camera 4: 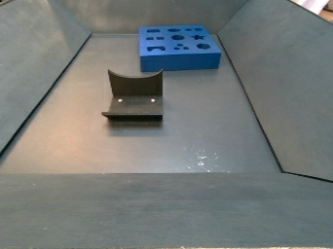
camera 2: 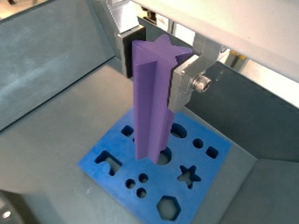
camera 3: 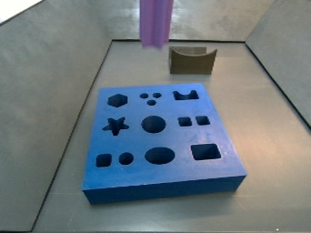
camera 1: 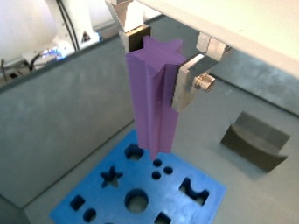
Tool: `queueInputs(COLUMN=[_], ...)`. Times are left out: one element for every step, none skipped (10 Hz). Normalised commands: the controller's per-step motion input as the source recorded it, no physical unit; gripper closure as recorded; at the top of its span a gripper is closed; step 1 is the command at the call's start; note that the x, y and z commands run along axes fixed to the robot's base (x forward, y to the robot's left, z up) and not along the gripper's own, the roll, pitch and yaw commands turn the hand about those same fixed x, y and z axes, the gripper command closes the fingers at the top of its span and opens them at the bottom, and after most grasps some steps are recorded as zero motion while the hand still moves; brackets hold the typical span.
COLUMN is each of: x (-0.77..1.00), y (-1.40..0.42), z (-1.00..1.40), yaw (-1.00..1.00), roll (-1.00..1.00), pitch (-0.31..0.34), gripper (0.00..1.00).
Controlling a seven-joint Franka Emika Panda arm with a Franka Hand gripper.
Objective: Pick up the star object. Move up. Place the star object on the fixture. Regrasp the star object. Move to above the board. Insert the star object.
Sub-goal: Insert the star object.
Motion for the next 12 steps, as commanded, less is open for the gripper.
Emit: queueInputs(x=[0.0,-0.1,-0.36,-0.47,-0.75,-0.87,-0.79,-0.67,-0.63,-0.65,-0.58,-0.32], y=[-0.17,-0.16,-0.03,0.0,-0.05,-0.16,-0.29,-0.22,-0.14,-0.09,-0.08,-0.16], z=[-0.61,-0.41,-0.3,-0.32,-0.4,-0.39,-0.43,-0.47,-0.46,-0.43,-0.43,-0.34], yaw=[0.05,0.0,0.0,0.03,0.07,0.01,0.0,-0.21,-0.33,-0.37,-0.45,-0.57], roll=[-0.2,-0.3,-0.34,-0.3,-0.16,-0.12,-0.05,-0.1,-0.15,-0.12,-0.07,-0.09], pitch=[-0.129,-0.154,-0.187,-0.211,-0.276,-0.326,-0.33,-0.307,-0.276,-0.237,-0.204,-0.196], gripper=[1.0,1.0,1.0,1.0,1.0,1.0,1.0,1.0,1.0,1.0,1.0,1.0])
